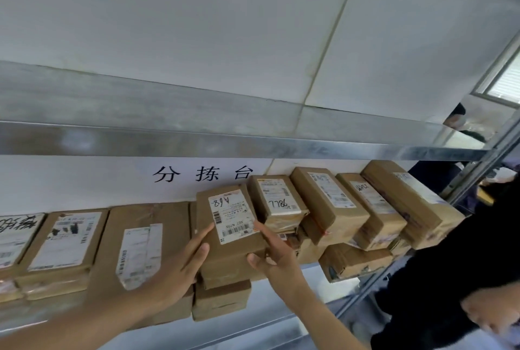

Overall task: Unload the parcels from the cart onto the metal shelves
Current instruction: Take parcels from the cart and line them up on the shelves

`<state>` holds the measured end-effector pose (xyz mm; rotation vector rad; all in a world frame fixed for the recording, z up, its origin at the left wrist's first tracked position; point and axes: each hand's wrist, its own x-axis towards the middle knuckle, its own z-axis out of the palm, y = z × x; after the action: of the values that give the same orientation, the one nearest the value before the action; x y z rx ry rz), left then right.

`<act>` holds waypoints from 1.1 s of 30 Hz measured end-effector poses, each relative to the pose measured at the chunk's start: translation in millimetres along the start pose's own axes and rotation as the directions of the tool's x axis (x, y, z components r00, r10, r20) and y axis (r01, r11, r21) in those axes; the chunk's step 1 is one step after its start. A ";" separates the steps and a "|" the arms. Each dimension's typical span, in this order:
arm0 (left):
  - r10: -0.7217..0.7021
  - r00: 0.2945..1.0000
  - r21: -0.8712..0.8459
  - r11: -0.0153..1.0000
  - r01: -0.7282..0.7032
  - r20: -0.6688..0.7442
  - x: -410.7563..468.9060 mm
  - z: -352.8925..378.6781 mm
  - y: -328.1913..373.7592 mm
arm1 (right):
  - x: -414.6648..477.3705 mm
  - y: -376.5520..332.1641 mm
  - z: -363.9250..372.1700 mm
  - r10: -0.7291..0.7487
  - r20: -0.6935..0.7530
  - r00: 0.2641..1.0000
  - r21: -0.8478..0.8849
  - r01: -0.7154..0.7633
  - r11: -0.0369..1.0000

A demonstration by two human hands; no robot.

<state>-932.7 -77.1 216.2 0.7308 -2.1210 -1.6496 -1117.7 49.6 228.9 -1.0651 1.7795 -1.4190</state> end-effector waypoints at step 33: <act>-0.067 0.992 0.281 0.955 0.095 -0.106 3.7 -6.4 17.9 | 41.7 25.7 17.1 -0.045 0.098 0.994 -0.274 0.071 0.959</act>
<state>-935.3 -80.9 234.9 0.9745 -2.3132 -1.3288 -1128.8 7.5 200.6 -1.3139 1.9330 -1.1548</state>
